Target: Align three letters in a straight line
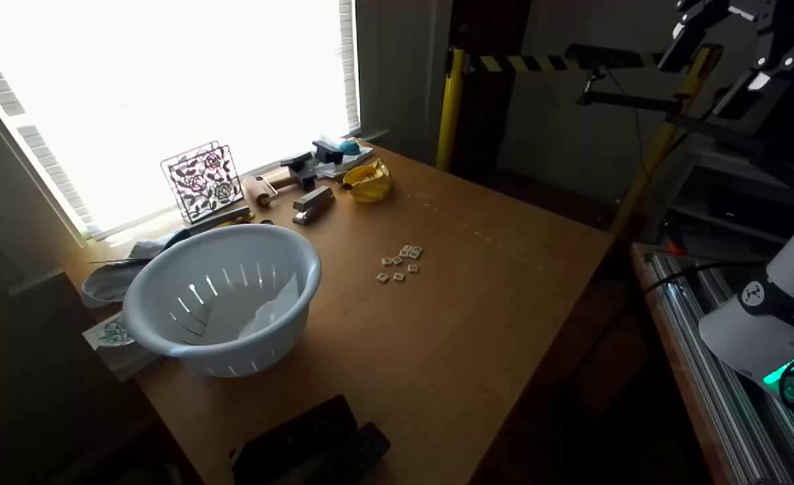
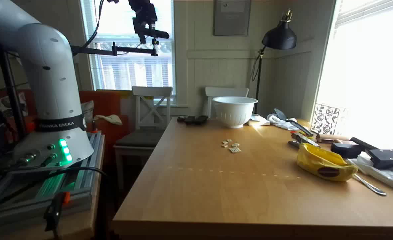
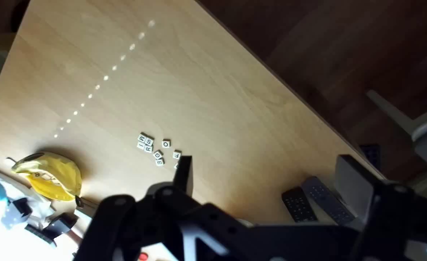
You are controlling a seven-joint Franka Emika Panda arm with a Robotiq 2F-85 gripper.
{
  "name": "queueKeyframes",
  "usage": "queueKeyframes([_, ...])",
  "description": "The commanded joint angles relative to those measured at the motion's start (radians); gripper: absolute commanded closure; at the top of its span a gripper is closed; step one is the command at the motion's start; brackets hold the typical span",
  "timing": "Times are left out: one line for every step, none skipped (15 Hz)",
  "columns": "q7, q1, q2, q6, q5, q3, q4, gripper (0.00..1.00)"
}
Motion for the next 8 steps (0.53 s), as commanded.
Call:
queueKeyframes([0.005, 0.008, 0.002, -0.003, -0.005, -0.005, 0.003, 0.0])
queueKeyframes([0.005, 0.008, 0.002, -0.003, -0.005, -0.005, 0.003, 0.0])
queueKeyframes([0.005, 0.008, 0.002, -0.003, -0.005, -0.005, 0.003, 0.0])
queueKeyframes([0.005, 0.008, 0.002, -0.003, -0.005, -0.005, 0.003, 0.0])
queueKeyframes([0.005, 0.008, 0.002, -0.003, -0.005, -0.005, 0.003, 0.0])
queueKeyframes([0.005, 0.008, 0.002, -0.003, -0.005, -0.005, 0.003, 0.0])
queueKeyframes([0.005, -0.003, 0.005, -0.005, -0.015, -0.011, -0.003, 0.0])
queueKeyframes([0.023, -0.025, 0.034, -0.002, -0.02, -0.017, 0.005, 0.0])
